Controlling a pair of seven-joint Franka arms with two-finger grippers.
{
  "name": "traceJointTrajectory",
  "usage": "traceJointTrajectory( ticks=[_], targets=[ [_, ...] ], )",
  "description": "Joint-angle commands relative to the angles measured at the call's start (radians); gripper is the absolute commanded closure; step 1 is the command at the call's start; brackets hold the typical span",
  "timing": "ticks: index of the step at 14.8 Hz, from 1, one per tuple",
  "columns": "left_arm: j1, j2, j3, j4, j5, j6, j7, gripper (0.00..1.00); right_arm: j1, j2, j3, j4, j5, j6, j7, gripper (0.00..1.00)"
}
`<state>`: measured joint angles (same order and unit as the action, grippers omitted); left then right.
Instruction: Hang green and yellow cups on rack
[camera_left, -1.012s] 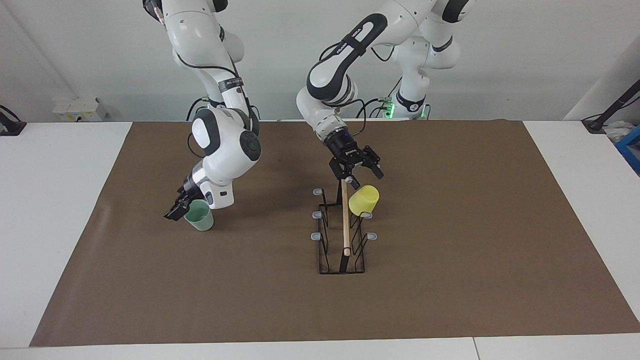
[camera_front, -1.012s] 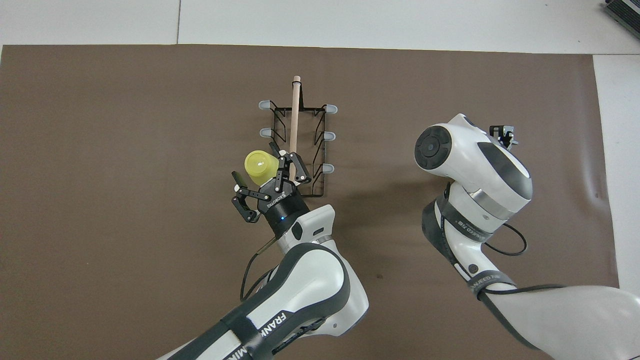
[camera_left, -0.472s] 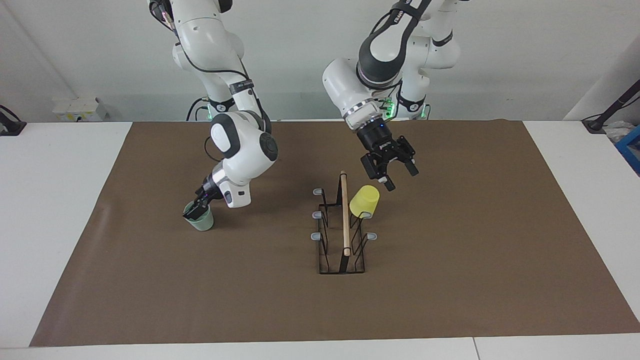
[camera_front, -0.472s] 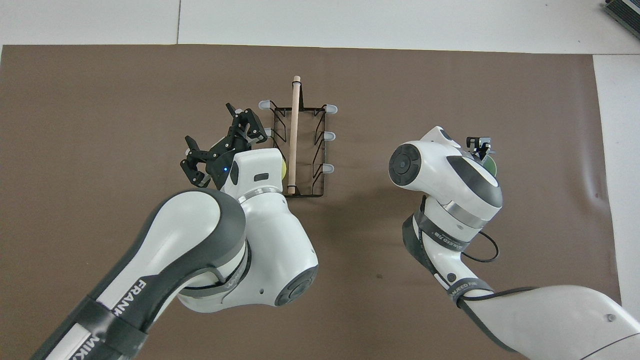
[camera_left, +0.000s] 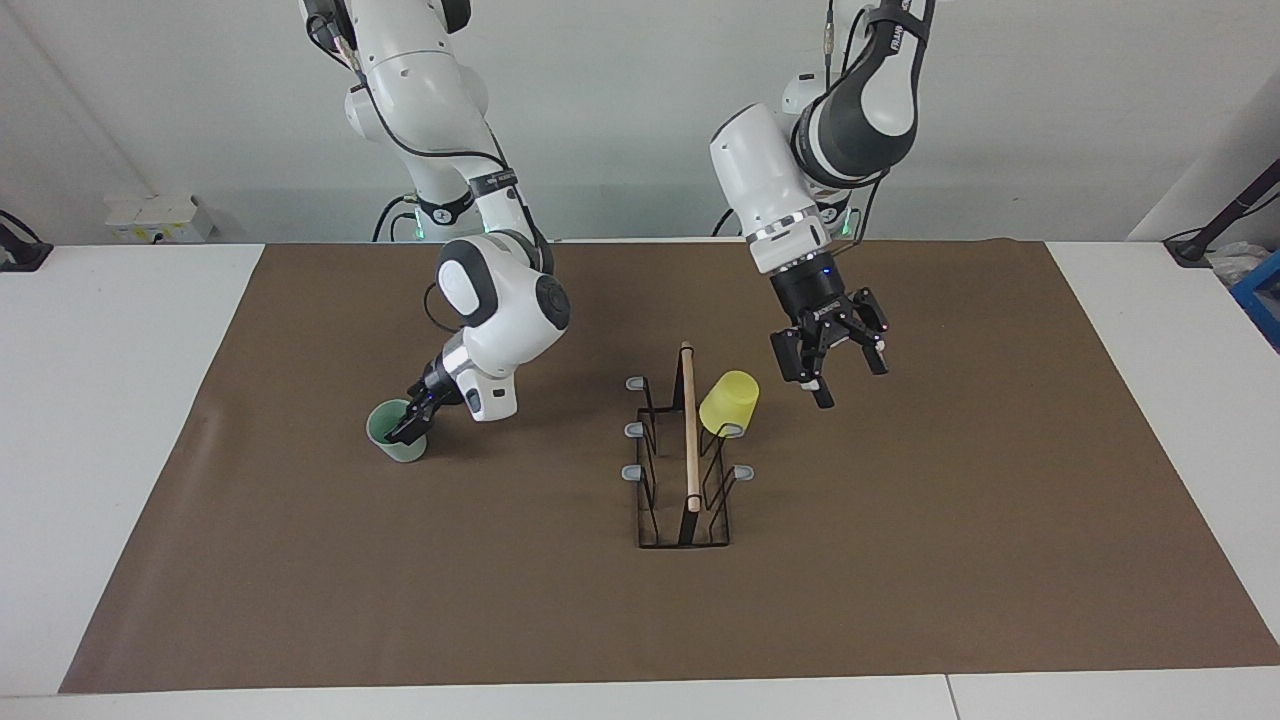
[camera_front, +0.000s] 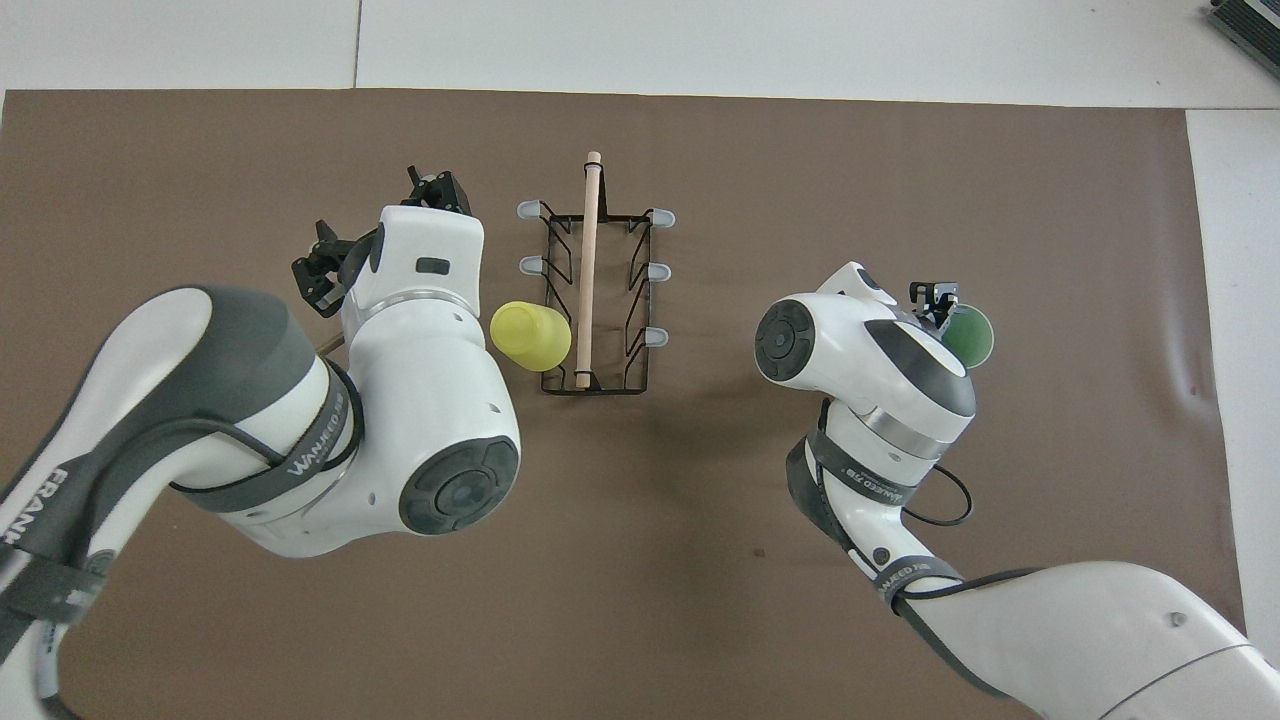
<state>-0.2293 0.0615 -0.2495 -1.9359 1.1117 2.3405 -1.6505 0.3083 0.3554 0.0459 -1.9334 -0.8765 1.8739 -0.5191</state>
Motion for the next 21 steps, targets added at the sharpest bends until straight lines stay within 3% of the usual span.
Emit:
traceJointTrajectory(
  ticks=[1, 11, 18, 21],
  targets=[
    [0.001, -0.012, 0.061, 0.009, -0.125, 0.063, 0.197, 0.0, -0.005, 0.014, 0.003, 0.007, 0.001, 0.016, 0.019, 0.0],
    [0.058, -0.075, 0.125, 0.054, -0.725, 0.039, 0.78, 0.0, 0.046, 0.001, 0.003, 0.013, -0.078, -0.099, -0.018, 0.0],
    [0.053, -0.066, 0.246, 0.172, -1.096, -0.197, 1.357, 0.0, 0.009, 0.016, 0.003, 0.037, -0.148, -0.05, -0.088, 0.0],
    [0.051, -0.063, 0.303, 0.198, -1.162, -0.282, 1.517, 0.0, 0.006, 0.034, 0.003, 0.04, -0.148, -0.028, -0.082, 0.0]
  ],
)
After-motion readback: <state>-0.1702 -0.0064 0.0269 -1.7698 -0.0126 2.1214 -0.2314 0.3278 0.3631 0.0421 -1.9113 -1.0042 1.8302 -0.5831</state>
